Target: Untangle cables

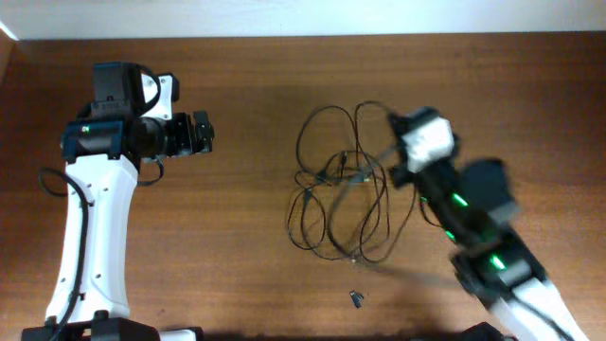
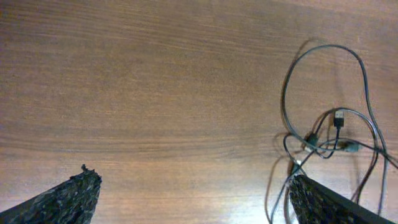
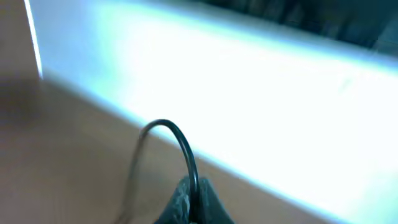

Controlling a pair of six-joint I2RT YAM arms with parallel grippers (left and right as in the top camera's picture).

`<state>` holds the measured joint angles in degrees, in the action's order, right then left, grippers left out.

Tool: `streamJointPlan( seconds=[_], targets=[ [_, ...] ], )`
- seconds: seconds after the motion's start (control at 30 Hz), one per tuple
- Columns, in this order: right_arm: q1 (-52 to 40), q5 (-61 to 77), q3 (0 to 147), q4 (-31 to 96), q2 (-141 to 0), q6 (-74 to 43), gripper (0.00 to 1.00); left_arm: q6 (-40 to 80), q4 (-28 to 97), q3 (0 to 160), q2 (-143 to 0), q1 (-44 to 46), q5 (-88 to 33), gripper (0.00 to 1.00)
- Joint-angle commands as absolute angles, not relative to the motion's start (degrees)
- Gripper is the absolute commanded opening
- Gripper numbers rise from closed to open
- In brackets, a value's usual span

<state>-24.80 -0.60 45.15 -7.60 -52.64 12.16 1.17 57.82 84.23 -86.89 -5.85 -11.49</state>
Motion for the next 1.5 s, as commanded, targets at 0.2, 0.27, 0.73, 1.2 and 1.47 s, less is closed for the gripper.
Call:
streamJointPlan(
  seconds=[0.2, 0.27, 0.73, 1.2, 1.47],
  targets=[
    [-24.67, -0.69, 45.34, -13.17, -25.56, 11.51, 0.04, 1.74, 57.91, 84.38, -86.24, -5.78, -11.07, 0.99],
    [-24.69, -0.6, 45.34, -14.41, -25.58, 9.78, 0.04, 1.74, 57.91, 84.38, -86.24, -5.78, -11.07, 0.99],
    [-24.71, 2.11, 45.32, -1.52, -27.33, 11.94, 0.04, 1.74, 57.91, 84.38, -86.24, -5.78, -11.07, 0.99],
    [-24.71, 8.47, 45.34, -3.31, -46.02, 3.88, 0.04, 1.74, 53.63, 84.38, -86.28, -5.78, -15.79, 0.99],
    [-24.71, 8.71, 45.34, -16.82, -46.24, -4.12, 0.04, -26.26, 56.71, 84.38, -86.28, -3.09, -66.02, 0.99]
  ],
)
